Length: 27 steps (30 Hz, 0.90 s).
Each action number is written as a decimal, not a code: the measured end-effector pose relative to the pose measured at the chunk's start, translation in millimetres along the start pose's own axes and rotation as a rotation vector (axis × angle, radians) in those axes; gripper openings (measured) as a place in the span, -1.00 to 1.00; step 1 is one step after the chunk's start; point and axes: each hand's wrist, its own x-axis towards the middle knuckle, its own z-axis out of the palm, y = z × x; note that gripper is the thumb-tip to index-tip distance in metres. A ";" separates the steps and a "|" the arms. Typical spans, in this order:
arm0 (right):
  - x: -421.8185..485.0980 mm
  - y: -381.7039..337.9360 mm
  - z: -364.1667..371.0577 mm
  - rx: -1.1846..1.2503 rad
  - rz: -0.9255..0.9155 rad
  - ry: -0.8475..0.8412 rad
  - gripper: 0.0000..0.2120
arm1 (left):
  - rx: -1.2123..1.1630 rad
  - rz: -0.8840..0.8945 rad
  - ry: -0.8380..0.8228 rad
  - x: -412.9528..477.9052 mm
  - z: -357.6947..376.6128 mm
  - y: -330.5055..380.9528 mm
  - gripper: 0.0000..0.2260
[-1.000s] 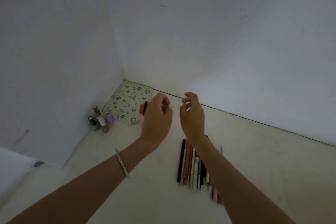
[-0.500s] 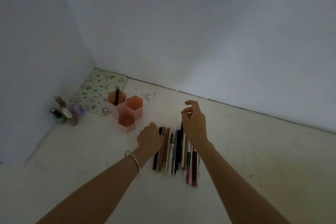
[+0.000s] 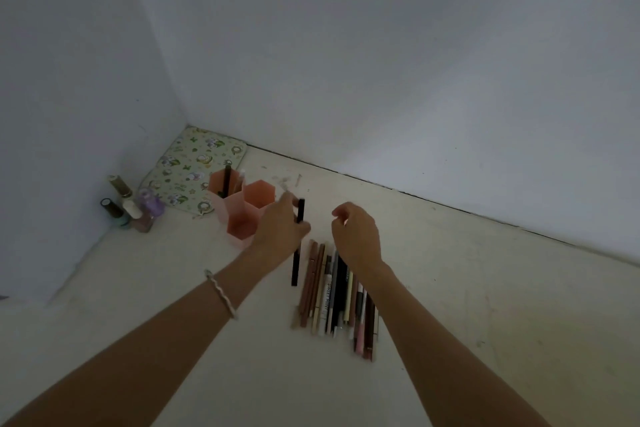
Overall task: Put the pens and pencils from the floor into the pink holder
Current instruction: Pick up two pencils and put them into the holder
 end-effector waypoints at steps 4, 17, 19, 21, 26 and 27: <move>-3.7 -2.4 27.4 -0.388 -0.036 -0.164 -0.76 | -0.147 0.116 0.199 8.4 -43.5 21.9 -0.71; -15.0 -12.1 71.0 -0.431 0.080 -0.162 -0.60 | -0.335 0.181 0.373 -6.0 -75.2 24.3 -0.60; -12.8 -16.8 68.5 -0.375 0.118 -0.189 -0.63 | -0.355 0.201 0.388 -6.3 -79.4 24.4 -0.60; -3.2 -24.0 55.1 -0.217 0.166 -0.178 -0.69 | -0.382 0.231 0.463 -2.0 -92.8 23.0 -0.59; 33.5 -55.1 -7.3 0.139 0.210 0.017 -0.71 | -0.409 0.291 0.788 17.0 -144.7 3.5 -0.60; 38.6 -63.2 -17.9 0.237 0.207 0.063 -0.76 | -0.385 0.305 0.805 19.7 -147.0 -2.3 -0.60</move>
